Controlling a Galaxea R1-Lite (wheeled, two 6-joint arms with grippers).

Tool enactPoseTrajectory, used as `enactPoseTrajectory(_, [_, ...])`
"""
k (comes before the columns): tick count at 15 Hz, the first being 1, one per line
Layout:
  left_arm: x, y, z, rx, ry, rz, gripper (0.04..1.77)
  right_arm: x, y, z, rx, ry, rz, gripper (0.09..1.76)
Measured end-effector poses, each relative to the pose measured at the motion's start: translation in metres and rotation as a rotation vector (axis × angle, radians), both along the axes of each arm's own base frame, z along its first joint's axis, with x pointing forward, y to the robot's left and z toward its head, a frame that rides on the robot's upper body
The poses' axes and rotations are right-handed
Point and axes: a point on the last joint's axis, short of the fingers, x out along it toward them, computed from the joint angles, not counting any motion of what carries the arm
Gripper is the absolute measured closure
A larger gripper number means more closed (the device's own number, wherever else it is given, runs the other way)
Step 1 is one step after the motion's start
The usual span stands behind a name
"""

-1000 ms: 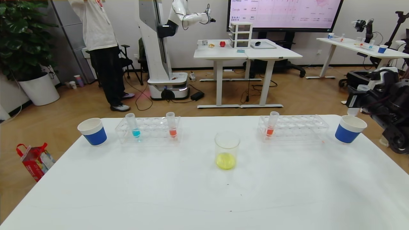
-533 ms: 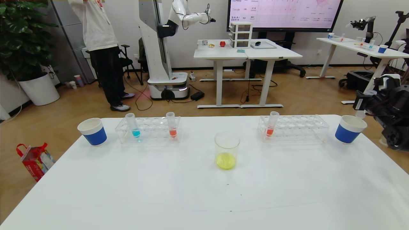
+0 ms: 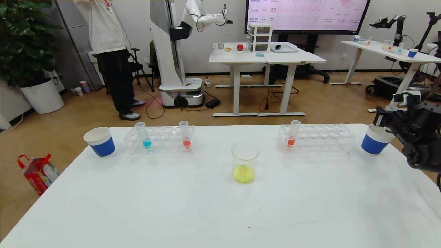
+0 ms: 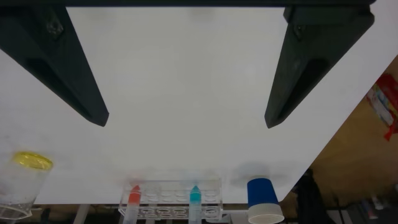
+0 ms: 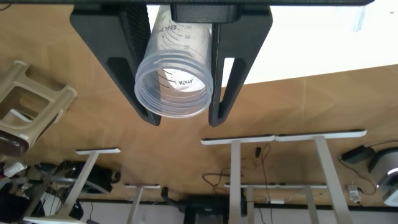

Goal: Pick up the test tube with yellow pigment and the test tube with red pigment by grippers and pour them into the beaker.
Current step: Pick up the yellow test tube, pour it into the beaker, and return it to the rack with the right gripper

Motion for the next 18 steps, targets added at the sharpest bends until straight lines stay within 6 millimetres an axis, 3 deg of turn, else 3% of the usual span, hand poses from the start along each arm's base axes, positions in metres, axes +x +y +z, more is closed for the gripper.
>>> enactPoseTrajectory(9, [0.0, 0.0, 0.0, 0.0, 0.0, 0.0, 0.06, -0.002, 0.007, -0.003, 0.007, 0.008, 0.018, 1.32])
enactPoseTrajectory(10, [0.0, 0.0, 0.0, 0.001, 0.0, 0.0, 0.06, -0.004, 0.008, -0.003, 0.009, 0.013, 0.02, 1.22])
enactPoseTrajectory(13, [0.0, 0.0, 0.0, 0.0, 0.0, 0.0, 0.06, -0.006, 0.009, -0.001, 0.008, 0.01, 0.023, 0.28])
enactPoseTrajectory(14, [0.0, 0.0, 0.0, 0.0, 0.0, 0.0, 0.06, -0.006, 0.01, 0.001, 0.007, 0.007, 0.025, 0.12])
enactPoseTrajectory(18, [0.0, 0.0, 0.0, 0.001, 0.0, -0.001, 0.06, -0.003, 0.025, 0.014, -0.001, -0.026, 0.061, 0.11])
